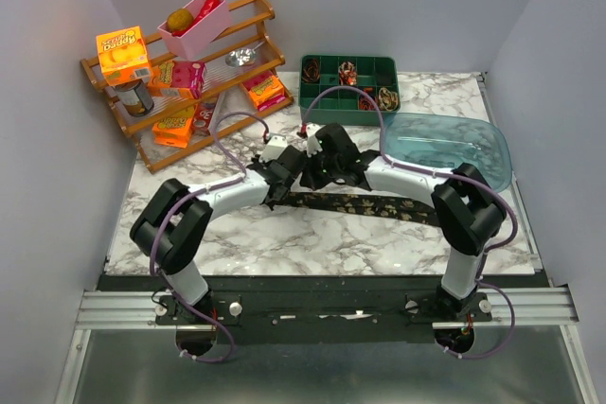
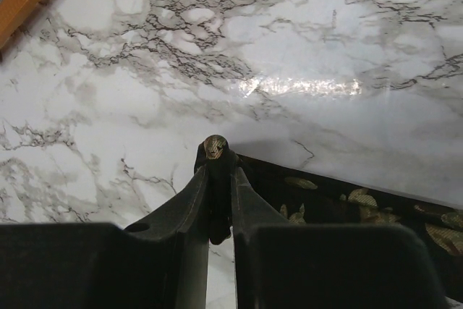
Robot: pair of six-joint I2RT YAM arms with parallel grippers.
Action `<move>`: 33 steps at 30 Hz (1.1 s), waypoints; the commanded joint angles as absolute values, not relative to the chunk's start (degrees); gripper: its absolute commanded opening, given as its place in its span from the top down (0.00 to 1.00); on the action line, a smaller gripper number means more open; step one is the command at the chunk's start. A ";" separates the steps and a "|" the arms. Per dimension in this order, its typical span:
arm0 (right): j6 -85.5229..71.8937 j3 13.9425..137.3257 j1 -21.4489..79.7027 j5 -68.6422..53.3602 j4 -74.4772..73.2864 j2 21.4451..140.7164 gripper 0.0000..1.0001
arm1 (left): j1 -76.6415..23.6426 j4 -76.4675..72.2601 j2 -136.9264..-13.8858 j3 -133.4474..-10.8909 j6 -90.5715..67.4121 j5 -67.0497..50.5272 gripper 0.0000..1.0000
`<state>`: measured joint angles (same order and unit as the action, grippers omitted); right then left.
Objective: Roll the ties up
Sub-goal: Roll the tie at the center of the board.
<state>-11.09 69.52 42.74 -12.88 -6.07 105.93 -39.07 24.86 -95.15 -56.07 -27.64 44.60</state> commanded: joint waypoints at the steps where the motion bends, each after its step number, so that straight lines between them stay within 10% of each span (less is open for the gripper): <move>1: -11.78 67.68 41.31 -13.01 -6.42 103.80 0.99 | -41.66 26.46 -97.12 -57.92 -29.18 48.25 1.00; 33: -12.39 65.30 39.29 -13.01 -6.33 106.35 0.99 | -48.78 26.02 -103.80 -61.08 -24.26 48.87 0.98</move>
